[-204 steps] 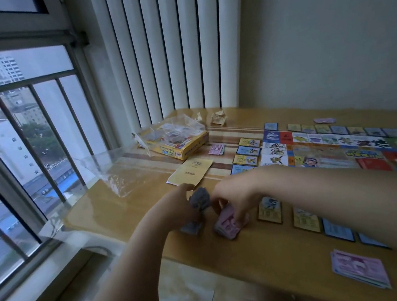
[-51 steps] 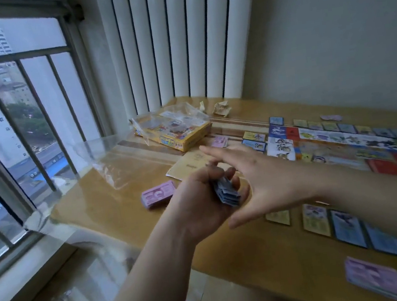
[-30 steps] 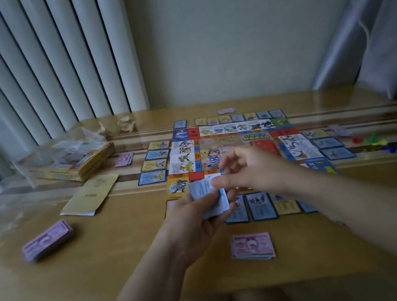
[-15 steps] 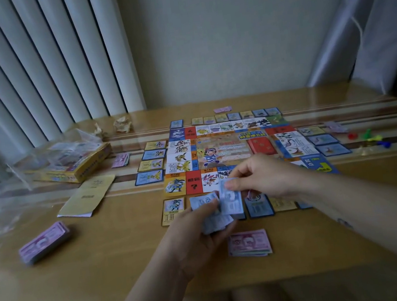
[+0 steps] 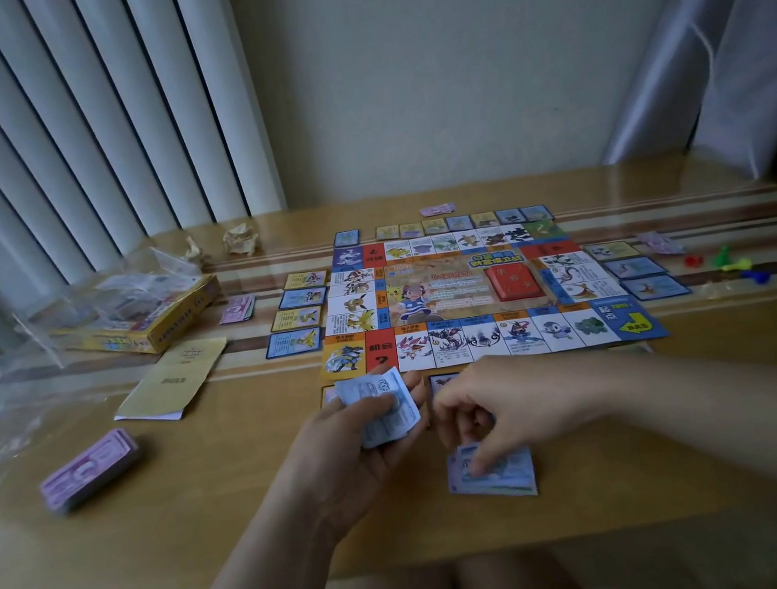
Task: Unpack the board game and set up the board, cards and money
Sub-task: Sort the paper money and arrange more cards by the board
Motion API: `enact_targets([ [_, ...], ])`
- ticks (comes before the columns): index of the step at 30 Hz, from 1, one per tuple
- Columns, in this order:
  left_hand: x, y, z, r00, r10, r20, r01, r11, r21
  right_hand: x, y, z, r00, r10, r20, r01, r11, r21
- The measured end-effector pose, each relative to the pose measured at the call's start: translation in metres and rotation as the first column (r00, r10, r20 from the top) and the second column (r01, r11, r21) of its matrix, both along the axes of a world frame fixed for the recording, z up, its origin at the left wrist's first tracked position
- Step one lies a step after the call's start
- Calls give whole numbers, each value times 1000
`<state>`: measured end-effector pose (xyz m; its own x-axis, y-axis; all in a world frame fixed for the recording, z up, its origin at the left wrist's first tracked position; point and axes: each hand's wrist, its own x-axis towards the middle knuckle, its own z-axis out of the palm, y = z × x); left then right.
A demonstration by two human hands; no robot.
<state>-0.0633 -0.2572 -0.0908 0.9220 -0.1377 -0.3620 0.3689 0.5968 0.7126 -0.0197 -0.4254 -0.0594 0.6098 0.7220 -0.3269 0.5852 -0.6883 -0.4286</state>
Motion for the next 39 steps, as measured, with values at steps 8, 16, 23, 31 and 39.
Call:
enact_targets([
  [8, 14, -9, 0, 1000, 9, -17, -6, 992, 125, 5, -15, 7, 979, -179, 103, 155, 966, 208],
  [16, 52, -63, 18, 999, -21, -39, 26, 990, 138, 26, -35, 15, 821, -554, -137, 547, 695, 467],
  [23, 105, -106, 46, 970, -184, -162, 167, 980, -109, 87, -101, 16, 613, -755, -232, 729, 427, 535],
  [31, 160, -152, 53, 951, -279, -132, 271, 959, -81, 176, -220, -5, 194, -981, -10, 849, 162, 504],
  [39, 195, -174, 47, 968, -230, -98, 229, 973, -27, 200, -244, -25, 101, -919, 380, 953, 199, 229],
])
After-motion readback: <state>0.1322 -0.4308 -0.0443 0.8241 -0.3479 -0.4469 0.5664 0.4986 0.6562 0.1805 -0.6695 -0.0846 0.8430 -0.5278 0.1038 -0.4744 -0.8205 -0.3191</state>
